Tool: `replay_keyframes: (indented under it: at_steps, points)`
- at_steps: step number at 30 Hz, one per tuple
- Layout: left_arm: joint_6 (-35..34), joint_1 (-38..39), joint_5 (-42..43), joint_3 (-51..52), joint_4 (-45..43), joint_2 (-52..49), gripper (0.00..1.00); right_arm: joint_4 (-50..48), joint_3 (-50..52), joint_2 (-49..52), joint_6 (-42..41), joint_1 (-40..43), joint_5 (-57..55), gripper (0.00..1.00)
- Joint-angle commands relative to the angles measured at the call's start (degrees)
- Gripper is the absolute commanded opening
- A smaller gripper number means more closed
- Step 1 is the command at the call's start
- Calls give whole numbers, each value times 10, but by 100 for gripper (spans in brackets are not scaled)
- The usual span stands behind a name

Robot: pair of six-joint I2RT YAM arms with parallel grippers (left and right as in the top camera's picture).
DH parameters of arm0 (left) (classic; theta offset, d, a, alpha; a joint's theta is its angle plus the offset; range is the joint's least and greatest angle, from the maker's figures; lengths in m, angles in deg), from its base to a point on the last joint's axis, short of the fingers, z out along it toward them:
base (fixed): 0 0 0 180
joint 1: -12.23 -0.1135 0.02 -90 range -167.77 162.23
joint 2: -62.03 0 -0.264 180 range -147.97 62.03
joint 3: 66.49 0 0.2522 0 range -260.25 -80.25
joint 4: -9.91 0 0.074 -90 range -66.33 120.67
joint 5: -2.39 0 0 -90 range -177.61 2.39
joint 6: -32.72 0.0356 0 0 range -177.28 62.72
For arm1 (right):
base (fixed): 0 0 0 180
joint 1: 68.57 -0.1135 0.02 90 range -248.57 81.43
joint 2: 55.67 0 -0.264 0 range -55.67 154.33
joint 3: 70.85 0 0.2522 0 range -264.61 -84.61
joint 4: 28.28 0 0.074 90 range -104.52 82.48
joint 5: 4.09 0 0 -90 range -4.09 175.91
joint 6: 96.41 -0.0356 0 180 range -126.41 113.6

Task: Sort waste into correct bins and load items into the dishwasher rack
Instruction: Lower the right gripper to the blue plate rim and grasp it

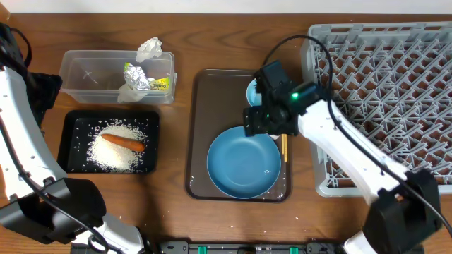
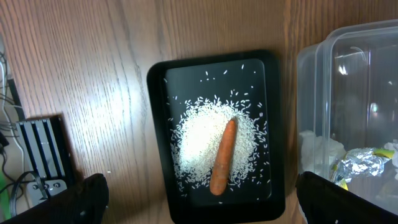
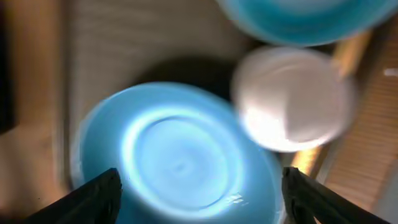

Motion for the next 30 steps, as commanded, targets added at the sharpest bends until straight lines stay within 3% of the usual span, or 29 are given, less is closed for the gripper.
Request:
replay_keyframes:
  at_steps: [1,4,12,25,28,30]
  points:
    - [-3,-2,-11,-4,3,0,98,-5,-10,-12,58,-51,62,80]
    - [-3,-2,-11,-4,3,0,98,-24,-8,-5,60,-102,55,80]
    - [-3,-2,-11,-4,3,0,98,-90,-8,49,-49,-216,-17,73]
    - [-3,-2,-11,-4,3,0,98,-101,-8,172,-49,-280,-22,67]
    - [-3,-2,-11,-4,3,0,98,-100,-8,172,-49,-280,-25,57]
    - [-3,-2,-11,-4,3,0,98,-101,-9,172,-49,-280,-25,43]
